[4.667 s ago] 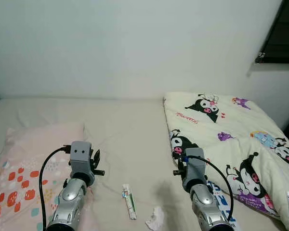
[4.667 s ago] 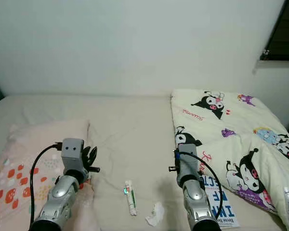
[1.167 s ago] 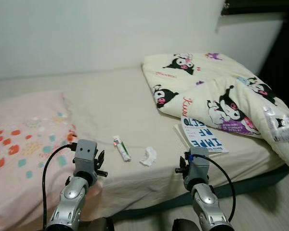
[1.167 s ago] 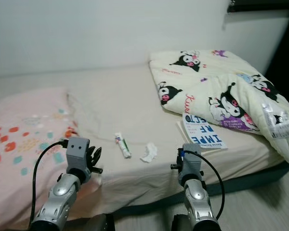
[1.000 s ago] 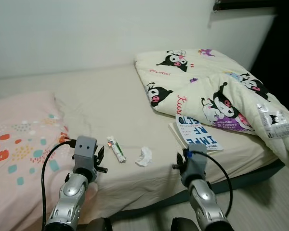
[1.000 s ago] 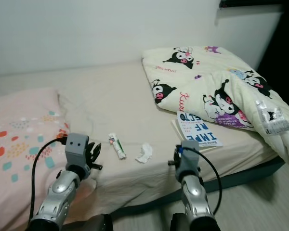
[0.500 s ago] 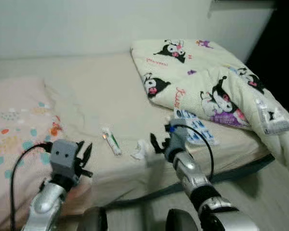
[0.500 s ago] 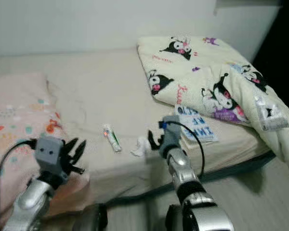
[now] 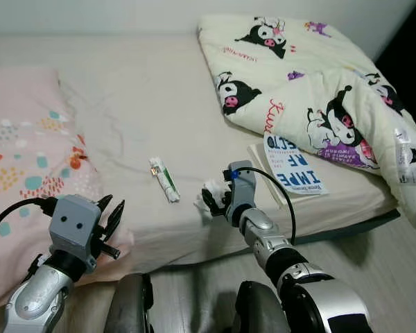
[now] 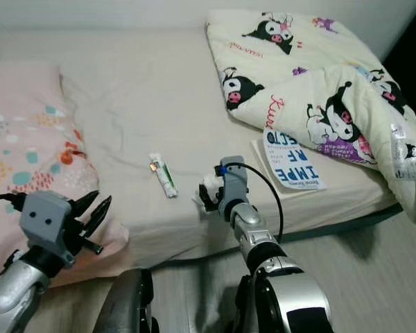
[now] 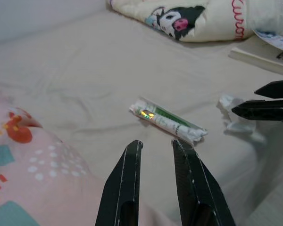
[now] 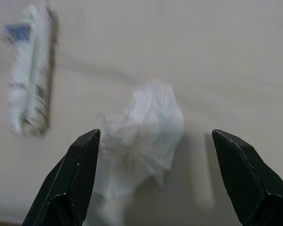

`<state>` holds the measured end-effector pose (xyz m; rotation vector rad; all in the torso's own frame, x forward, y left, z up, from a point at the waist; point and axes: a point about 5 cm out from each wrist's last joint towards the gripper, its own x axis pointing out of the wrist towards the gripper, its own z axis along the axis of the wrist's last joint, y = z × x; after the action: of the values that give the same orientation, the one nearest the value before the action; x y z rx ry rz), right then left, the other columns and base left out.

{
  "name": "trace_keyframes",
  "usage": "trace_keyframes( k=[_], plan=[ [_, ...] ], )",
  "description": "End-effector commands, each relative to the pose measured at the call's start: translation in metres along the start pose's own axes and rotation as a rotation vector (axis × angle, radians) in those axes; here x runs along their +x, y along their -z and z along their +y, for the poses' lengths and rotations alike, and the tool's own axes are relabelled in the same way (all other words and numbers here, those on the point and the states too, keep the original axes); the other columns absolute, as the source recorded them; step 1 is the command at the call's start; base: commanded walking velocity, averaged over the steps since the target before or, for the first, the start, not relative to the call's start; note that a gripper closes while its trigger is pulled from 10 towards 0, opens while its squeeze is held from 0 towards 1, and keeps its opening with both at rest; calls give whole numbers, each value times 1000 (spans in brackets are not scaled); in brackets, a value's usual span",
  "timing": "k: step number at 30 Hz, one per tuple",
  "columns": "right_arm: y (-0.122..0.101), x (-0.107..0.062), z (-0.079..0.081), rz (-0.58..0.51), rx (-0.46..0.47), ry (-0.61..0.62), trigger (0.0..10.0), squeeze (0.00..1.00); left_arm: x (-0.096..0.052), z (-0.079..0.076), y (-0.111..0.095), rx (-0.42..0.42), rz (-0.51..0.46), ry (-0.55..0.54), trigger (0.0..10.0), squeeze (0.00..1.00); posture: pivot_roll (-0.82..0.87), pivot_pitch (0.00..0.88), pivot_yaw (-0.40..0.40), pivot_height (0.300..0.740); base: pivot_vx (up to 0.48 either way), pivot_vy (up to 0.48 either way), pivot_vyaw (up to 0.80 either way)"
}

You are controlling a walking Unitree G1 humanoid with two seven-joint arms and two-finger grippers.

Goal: Clean up the room

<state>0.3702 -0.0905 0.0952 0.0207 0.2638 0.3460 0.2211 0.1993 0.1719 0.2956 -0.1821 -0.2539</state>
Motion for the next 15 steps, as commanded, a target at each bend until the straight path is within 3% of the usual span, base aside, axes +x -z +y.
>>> trace_keyframes(
  k=[1, 2, 3, 4, 5, 7, 8, 9, 10, 11, 12, 15],
  plan=[
    [11, -2, -1, 66, -19, 8, 10000, 1000, -4, -2, 0, 5, 24, 29, 10000, 0, 344, 339, -140, 586, 0, 0, 0],
    [13, -2, -1, 90, -41, 12, 10000, 592, -5, -3, 0, 4, 26, 40, 10000, 0, 345, 340, -137, 586, 0, 0, 0],
    [15, -2, -2, 106, -56, 16, 10000, 384, -5, -3, -1, 3, 28, 51, 10000, 0, 345, 340, -137, 586, 0, 0, 0],
    [15, -2, -2, 106, -56, 16, 10000, 384, -5, -3, -1, 3, 28, 51, 10000, 0, 345, 340, -137, 586, 0, 0, 0],
    [15, -2, -3, 116, -61, 26, 10000, 0, -5, -5, -2, 3, 31, 69, 10000, 0, 348, 337, -134, 586, 0, 0, 0],
    [14, -2, -5, 120, -60, 36, 10000, 0, -5, -7, -3, 1, 33, 91, 10000, 0, 347, 336, -132, 586, 0, 0, 0],
    [13, -2, -8, 117, -58, 48, 5412, 0, -4, -8, -4, 1, 36, 104, 10000, 0, 346, 336, -130, 586, 0, 0, 0],
    [13, -2, -8, 117, -58, 48, 5412, 0, -4, -8, -4, 1, 36, 104, 10000, 0, 346, 336, -130, 586, 0, 0, 0],
    [11, -3, -10, 112, -52, 58, 824, 0, -3, -9, -5, 0, 37, 112, 10000, 0, 345, 332, -127, 586, 0, 0, 0],
    [11, -3, -10, 112, -52, 58, 824, 0, -3, -9, -5, 0, 37, 112, 10000, 0, 345, 332, -127, 586, 0, 0, 0],
    [10, -3, -12, 103, -49, 65, 0, 0, -2, -9, -5, 0, 39, 113, 10000, 0, 343, 332, -124, 586, 0, 0, 0],
    [8, -3, -15, 91, -41, 72, 0, 0, -1, -8, -6, 0, 43, 111, 10000, 0, 343, 332, -122, 586, 0, 0, 0]
  ],
)
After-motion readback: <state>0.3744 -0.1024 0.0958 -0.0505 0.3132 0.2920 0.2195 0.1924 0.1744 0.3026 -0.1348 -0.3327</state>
